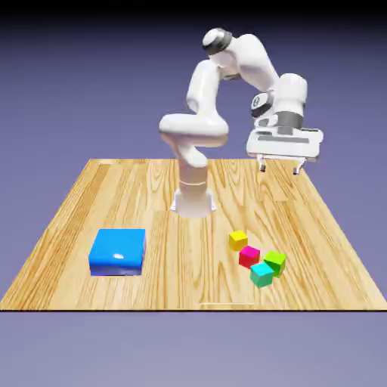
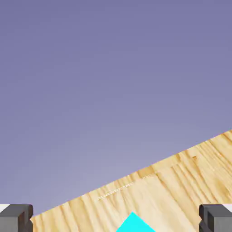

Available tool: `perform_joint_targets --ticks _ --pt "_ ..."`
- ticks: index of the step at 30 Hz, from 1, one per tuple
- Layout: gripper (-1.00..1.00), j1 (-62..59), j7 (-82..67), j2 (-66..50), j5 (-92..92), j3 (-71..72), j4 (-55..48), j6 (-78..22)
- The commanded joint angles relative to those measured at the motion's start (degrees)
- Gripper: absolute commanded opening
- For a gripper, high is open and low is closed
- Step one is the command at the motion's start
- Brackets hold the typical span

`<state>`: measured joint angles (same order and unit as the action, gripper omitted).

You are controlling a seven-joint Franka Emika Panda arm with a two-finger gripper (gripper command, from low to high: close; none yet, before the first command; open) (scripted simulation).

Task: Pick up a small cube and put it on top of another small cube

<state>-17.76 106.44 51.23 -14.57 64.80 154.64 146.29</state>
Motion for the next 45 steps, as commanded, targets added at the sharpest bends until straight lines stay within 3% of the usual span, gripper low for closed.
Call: perform_joint_targets --ticks 1,25,32,33,39,45 --pt "0.0 -0.6 2.1 0.6 -0.5 2.1 -0.2 -0.9" --pt "0.0 -14.8 51.3 14.9 -11.7 51.9 -5.1 -22.2" --pt "0.0 -22.4 50.2 17.8 -17.1 60.9 -3.7 -12.4" --pt "-1.0 -22.4 50.2 17.8 -17.1 60.9 -3.7 -12.4" --pt "-1.0 -14.3 51.0 14.2 -11.1 50.5 -5.2 -22.0" --pt "-1.0 -13.4 43.6 10.6 -9.9 46.4 -1.7 -7.9"
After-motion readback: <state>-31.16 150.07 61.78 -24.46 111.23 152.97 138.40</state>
